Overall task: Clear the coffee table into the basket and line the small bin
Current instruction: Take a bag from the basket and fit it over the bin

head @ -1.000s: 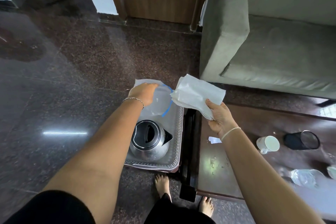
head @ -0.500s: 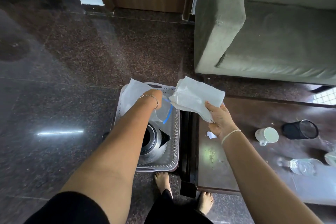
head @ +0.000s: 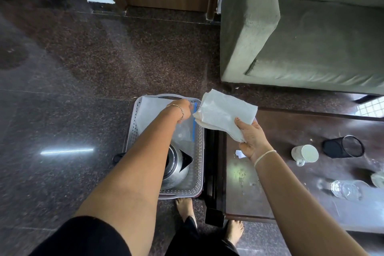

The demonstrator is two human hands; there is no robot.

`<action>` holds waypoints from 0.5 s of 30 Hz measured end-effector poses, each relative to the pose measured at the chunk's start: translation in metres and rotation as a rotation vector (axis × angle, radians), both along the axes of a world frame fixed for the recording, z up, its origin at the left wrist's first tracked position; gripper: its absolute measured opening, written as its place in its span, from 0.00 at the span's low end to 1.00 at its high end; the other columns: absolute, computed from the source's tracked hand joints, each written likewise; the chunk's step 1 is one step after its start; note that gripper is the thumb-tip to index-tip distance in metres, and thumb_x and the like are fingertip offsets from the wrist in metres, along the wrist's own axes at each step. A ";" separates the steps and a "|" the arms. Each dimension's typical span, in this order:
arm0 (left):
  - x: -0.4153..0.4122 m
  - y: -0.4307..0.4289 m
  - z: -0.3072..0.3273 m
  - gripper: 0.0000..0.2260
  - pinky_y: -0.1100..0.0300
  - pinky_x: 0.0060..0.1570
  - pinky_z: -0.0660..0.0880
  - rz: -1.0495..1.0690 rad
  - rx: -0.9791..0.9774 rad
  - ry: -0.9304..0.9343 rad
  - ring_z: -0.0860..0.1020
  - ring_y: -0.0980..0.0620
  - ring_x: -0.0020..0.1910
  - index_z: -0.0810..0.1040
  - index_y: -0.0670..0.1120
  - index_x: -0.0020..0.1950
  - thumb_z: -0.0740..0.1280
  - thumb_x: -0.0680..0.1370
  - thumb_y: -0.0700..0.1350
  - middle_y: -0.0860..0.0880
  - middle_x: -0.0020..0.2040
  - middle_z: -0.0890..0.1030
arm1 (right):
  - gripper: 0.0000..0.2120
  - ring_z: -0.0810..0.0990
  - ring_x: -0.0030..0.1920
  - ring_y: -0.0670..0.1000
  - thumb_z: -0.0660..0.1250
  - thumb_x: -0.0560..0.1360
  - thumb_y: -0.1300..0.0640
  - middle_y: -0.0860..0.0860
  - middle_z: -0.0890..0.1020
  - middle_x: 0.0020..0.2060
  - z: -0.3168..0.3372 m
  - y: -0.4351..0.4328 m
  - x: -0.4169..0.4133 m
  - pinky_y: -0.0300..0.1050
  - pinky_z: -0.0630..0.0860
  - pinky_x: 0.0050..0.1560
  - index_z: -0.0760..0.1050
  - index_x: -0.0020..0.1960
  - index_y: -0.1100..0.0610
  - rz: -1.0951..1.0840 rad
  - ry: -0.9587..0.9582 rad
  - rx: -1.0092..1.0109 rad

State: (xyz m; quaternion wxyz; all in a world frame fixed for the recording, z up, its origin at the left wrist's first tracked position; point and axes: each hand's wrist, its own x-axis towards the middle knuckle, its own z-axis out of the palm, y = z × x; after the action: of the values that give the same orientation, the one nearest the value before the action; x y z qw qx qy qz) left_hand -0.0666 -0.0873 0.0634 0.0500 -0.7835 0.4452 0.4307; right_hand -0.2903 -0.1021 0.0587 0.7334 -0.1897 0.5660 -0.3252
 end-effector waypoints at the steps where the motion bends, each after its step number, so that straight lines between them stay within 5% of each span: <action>1: 0.001 0.000 -0.001 0.26 0.48 0.58 0.77 0.001 -0.010 0.022 0.78 0.40 0.58 0.69 0.50 0.73 0.55 0.78 0.31 0.40 0.64 0.76 | 0.11 0.83 0.49 0.54 0.68 0.76 0.65 0.52 0.84 0.49 0.000 0.000 0.000 0.44 0.80 0.36 0.76 0.52 0.51 0.004 0.000 -0.006; 6: 0.007 0.006 -0.002 0.20 0.51 0.58 0.76 0.156 -0.054 0.098 0.78 0.40 0.59 0.73 0.46 0.69 0.55 0.80 0.35 0.42 0.66 0.75 | 0.11 0.83 0.51 0.55 0.67 0.76 0.66 0.53 0.83 0.51 0.001 0.002 0.005 0.47 0.82 0.42 0.77 0.52 0.50 0.022 -0.019 -0.043; 11: 0.003 0.005 0.004 0.16 0.59 0.40 0.76 0.656 -0.136 0.446 0.79 0.51 0.35 0.77 0.44 0.60 0.56 0.83 0.52 0.47 0.57 0.79 | 0.11 0.82 0.49 0.54 0.66 0.76 0.67 0.52 0.83 0.48 0.010 0.003 0.007 0.50 0.80 0.47 0.75 0.50 0.51 0.020 -0.022 -0.049; 15: -0.008 0.003 0.019 0.18 0.57 0.43 0.79 0.769 -0.138 0.613 0.79 0.49 0.41 0.79 0.46 0.54 0.58 0.80 0.58 0.48 0.51 0.81 | 0.08 0.82 0.47 0.53 0.67 0.76 0.65 0.53 0.83 0.48 0.022 0.000 0.003 0.45 0.82 0.39 0.75 0.52 0.54 0.046 -0.037 -0.040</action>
State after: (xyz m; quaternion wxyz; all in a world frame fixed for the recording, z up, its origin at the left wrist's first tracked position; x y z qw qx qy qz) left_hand -0.0747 -0.0847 0.0819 -0.2977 -0.7297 0.1457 0.5981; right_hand -0.2873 -0.1019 0.0806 0.7471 -0.2115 0.5411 -0.3229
